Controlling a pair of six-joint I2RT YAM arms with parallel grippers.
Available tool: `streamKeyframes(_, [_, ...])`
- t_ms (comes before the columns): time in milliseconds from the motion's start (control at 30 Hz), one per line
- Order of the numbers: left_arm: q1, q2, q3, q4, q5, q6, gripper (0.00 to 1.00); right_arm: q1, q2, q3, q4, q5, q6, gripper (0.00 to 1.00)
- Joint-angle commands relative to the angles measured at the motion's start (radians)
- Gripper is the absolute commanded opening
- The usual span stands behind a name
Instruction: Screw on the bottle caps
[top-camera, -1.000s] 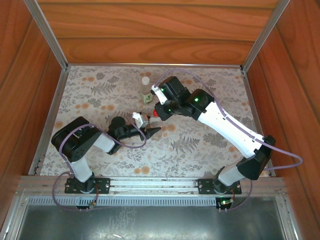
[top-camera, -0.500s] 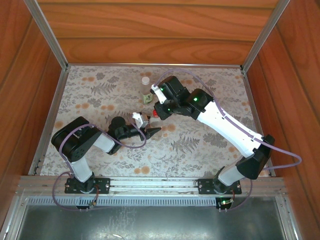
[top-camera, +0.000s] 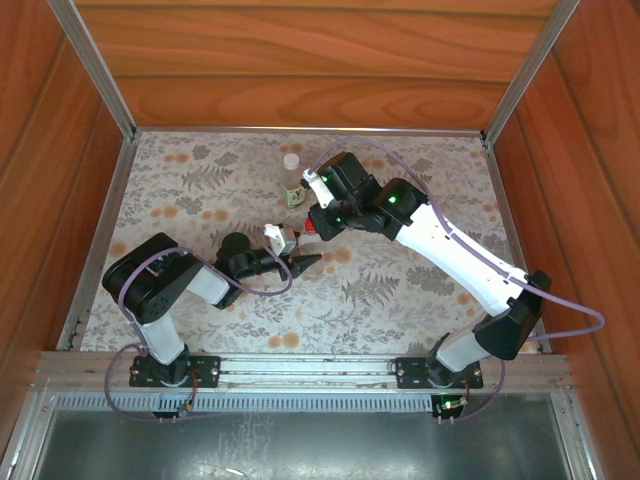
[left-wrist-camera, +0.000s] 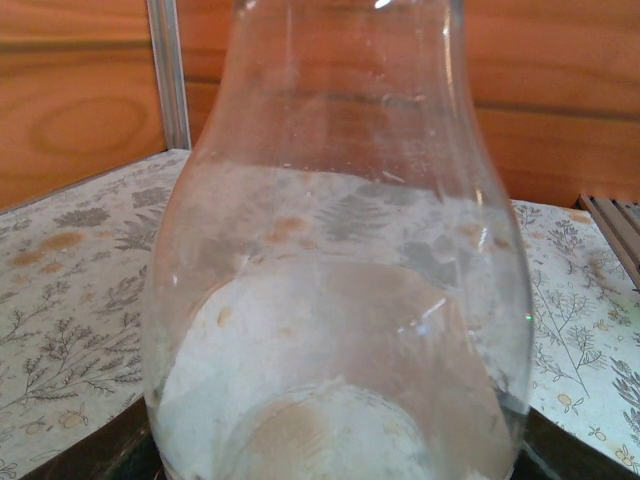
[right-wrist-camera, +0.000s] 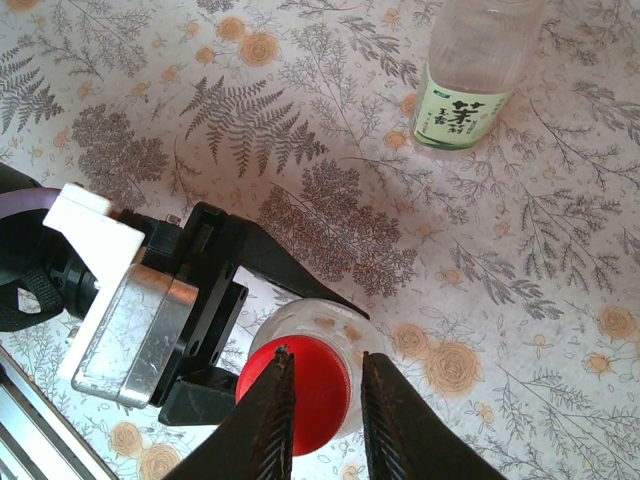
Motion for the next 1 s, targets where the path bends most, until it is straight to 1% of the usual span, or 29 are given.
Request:
streamKeyframes(0, [0.015,0.041,-0.016,-0.150,0.002,-0.017,0.59,-0.007,-0.014,-0.013,-0.019,-0.011,0.009,0.26])
streamKeyframes(333, [0.017,0.042,-0.015,-0.150,0.006,-0.018,0.59,-0.007,-0.019,-0.001,-0.024,0.000,0.011,0.25])
streamKeyframes(733, [0.017,0.040,-0.015,-0.149,0.012,-0.011,0.59,-0.007,-0.020,0.023,0.012,0.029,0.014,0.31])
streamKeyframes(800, [0.017,0.042,-0.016,-0.150,0.013,-0.011,0.59,-0.008,-0.028,0.015,0.029,0.033,0.019,0.34])
streamKeyframes(967, [0.018,0.044,-0.015,-0.149,0.014,-0.014,0.59,-0.021,-0.037,0.001,0.055,-0.002,0.040,0.37])
